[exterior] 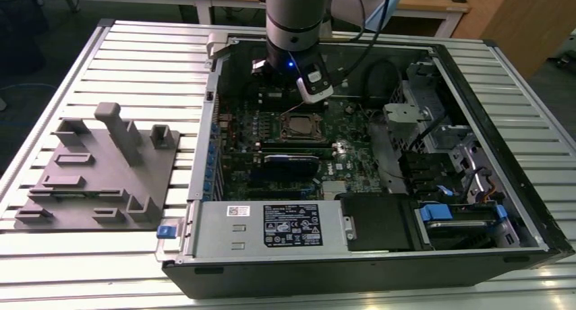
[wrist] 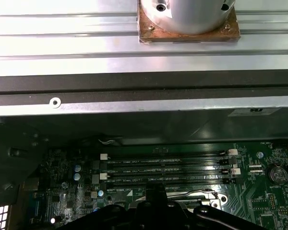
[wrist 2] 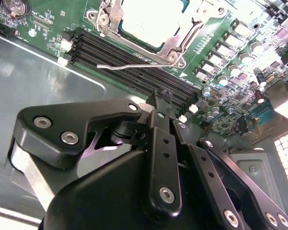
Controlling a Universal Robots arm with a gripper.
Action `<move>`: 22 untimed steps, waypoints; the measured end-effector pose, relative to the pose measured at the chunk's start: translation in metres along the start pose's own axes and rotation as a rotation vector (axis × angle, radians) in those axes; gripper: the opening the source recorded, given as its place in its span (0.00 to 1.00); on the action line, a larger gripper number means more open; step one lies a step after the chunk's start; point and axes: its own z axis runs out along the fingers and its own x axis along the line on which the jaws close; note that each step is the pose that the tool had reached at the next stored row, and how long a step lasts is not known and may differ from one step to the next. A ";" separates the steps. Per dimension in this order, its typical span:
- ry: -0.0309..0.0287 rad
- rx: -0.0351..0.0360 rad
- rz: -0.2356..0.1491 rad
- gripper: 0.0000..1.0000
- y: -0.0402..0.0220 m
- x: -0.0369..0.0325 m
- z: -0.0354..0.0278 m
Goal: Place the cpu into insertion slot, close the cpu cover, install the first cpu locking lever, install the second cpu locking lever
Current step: 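Install the first cpu locking lever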
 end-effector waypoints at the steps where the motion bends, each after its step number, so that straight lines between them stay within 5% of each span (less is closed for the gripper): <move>1: 0.0000 -0.0008 0.000 0.11 -0.0001 0.0000 0.0000; 22: 0.0000 -0.0187 0.003 0.11 -0.0029 -0.0002 -0.0004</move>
